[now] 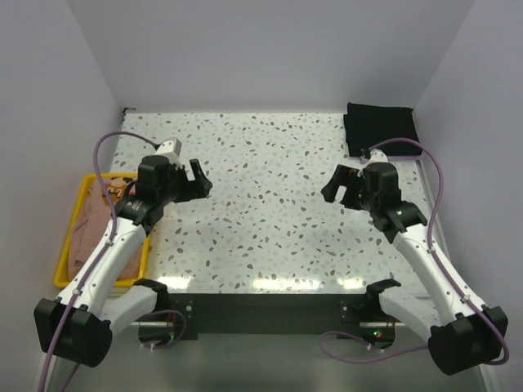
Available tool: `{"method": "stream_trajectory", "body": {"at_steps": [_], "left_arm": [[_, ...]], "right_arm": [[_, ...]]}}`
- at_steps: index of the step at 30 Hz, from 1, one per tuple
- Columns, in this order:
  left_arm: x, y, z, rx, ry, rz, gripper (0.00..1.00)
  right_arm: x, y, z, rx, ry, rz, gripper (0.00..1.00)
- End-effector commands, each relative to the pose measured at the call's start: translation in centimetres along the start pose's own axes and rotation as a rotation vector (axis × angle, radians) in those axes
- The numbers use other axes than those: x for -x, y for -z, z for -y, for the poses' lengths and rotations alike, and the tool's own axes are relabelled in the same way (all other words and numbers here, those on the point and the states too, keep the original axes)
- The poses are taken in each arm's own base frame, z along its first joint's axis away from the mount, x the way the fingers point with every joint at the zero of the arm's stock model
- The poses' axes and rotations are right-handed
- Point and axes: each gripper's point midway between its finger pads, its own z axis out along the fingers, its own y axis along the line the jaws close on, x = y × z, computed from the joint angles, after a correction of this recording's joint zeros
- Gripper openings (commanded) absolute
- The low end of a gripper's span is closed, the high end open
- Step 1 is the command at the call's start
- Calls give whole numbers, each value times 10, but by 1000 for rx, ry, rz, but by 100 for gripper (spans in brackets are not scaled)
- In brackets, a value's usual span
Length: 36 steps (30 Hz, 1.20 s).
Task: Fold and stack the t-shirts
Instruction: Grab the tshirt from the pile
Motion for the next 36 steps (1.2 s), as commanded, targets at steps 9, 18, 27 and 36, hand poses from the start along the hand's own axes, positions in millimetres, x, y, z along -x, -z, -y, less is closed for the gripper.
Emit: {"method": "stream_trajectory", "body": {"at_steps": [9,18,27,36], "left_arm": [[46,32,-109,606,232,113,96],[31,34,-216,899,494,124,94],[24,-1,-281,1044,620,94,84],[23,-9,-281,1005,610,63,24]], "right_arm": [[10,-9,-7,37,74,5,99],[-12,-19,-20,125,74,-99,99],[-17,-14,-26,176,80,-107,99],[-17,-12,-27,189,80,-93,99]]}}
